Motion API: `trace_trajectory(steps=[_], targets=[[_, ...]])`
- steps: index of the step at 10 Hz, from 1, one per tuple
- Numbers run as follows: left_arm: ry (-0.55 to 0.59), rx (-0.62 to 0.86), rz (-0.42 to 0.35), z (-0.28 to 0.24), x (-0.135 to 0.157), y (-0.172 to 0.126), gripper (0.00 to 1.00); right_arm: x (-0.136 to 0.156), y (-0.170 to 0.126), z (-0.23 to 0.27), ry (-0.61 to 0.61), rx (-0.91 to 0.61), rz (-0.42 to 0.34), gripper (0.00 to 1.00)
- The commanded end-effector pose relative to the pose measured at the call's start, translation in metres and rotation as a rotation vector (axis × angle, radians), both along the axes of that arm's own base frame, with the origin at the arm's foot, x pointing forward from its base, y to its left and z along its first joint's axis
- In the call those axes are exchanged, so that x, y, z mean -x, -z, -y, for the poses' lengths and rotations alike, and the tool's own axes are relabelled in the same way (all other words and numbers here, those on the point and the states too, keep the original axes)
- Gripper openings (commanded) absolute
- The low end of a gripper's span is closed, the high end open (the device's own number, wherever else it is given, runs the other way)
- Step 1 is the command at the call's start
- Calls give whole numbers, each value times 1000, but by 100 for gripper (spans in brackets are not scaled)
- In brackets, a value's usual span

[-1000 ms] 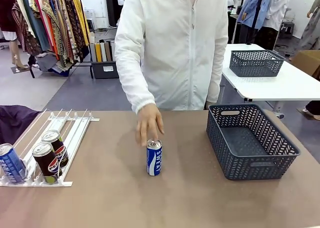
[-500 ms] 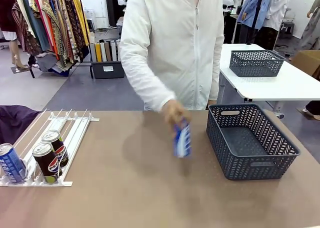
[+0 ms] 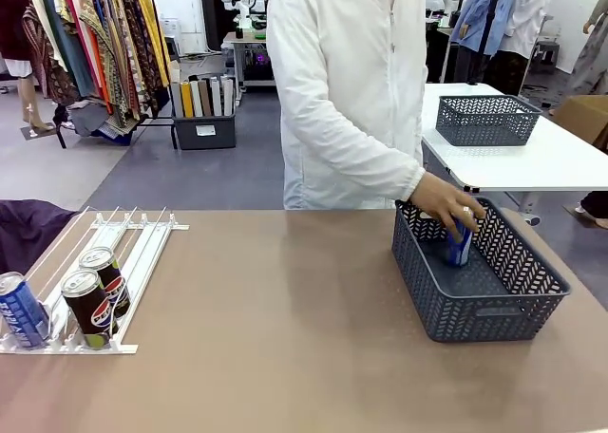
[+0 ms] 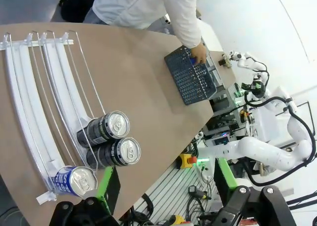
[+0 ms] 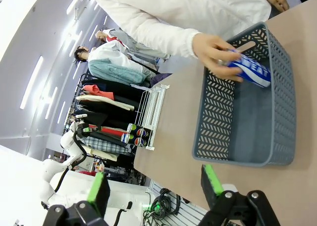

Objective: Retrieve and store the cans from the dispenser.
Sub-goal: Pick up the last remaining can from one row of the Automatic Can Dispenser and place it in the middle of the table.

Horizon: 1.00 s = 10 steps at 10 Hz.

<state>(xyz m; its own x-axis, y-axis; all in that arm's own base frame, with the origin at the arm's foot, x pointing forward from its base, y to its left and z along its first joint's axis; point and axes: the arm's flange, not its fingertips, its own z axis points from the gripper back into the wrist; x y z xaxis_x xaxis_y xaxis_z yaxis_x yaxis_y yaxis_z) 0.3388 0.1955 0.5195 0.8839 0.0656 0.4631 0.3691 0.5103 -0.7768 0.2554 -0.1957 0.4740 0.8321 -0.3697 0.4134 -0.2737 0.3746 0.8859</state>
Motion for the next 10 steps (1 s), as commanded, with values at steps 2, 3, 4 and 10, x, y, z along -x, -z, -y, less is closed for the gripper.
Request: trace_trajectory(steps=[2,3,4,10], targets=[[-56,-288,-106,22,-4,-8,100,-3,-3,0,5,-14,31,100],[9,-591,-187,50,-2,-15,100,-3,-3,0,5,-14,31,100],[-2,-813,-248,70,2,-19,100,-3,-3,0,5,-14,31,100],[-95,-1055,-257,120,6,-26,100,-3,-3,0,5,-14,31,100]])
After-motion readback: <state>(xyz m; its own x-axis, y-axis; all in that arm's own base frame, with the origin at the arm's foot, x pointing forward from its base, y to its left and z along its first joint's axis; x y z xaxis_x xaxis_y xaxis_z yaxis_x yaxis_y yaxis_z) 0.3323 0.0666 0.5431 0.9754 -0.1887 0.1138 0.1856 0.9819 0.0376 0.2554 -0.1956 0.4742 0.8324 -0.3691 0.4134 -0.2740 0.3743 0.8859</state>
